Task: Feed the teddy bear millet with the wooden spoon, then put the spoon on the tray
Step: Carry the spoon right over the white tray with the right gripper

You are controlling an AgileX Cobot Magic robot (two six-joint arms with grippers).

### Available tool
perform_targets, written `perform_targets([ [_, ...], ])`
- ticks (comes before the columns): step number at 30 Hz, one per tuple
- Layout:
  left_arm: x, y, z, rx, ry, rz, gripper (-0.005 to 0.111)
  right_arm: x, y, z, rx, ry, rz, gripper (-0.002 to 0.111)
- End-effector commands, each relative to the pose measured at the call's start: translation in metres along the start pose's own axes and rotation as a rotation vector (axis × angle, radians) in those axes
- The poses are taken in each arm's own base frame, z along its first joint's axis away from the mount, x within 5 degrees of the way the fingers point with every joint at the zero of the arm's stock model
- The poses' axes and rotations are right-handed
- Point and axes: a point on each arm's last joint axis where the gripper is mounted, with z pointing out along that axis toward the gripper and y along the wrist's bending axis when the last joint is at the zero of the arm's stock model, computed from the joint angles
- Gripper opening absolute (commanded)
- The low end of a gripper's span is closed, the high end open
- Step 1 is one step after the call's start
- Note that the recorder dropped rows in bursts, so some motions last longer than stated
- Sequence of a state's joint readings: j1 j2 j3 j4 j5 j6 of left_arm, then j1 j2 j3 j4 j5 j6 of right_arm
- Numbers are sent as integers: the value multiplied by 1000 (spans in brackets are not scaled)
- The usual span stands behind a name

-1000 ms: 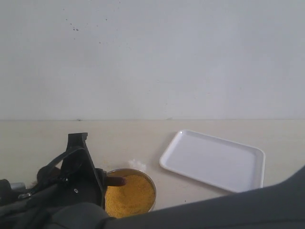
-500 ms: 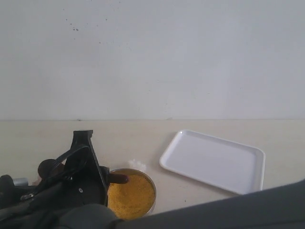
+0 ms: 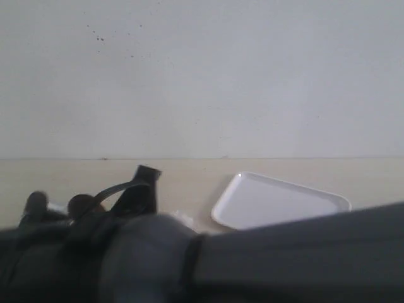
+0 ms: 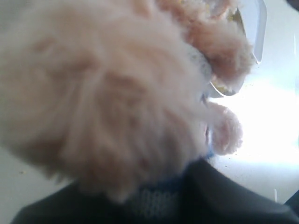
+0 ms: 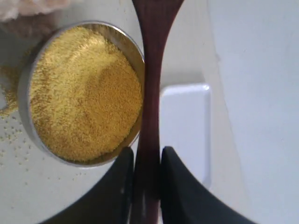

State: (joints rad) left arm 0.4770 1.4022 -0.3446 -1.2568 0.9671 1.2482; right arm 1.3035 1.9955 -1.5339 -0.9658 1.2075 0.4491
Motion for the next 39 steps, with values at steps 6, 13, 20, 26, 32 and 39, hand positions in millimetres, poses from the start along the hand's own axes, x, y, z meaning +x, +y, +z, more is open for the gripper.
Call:
perform_targets([
  [6,0,-2,-1,17,-15,-5,4,89,-74,17,-176,253,433,0],
  [13,0,-2,-1,17,-15,-5,4,133,-102,60,-332,260,722,0],
  [20,0,-2,-1,17,-15,-5,4,161,-139,98,-421,205,970,0],
  [26,0,-2,-1,17,-15,-5,4,190,-156,122,-394,261,1058,0],
  [32,0,-2,-1,17,-15,-5,4,196,-154,150,-393,271,1045,0],
  [39,0,-2,-1,17,-15,-5,4,183,-153,194,-401,309,1031,0],
])
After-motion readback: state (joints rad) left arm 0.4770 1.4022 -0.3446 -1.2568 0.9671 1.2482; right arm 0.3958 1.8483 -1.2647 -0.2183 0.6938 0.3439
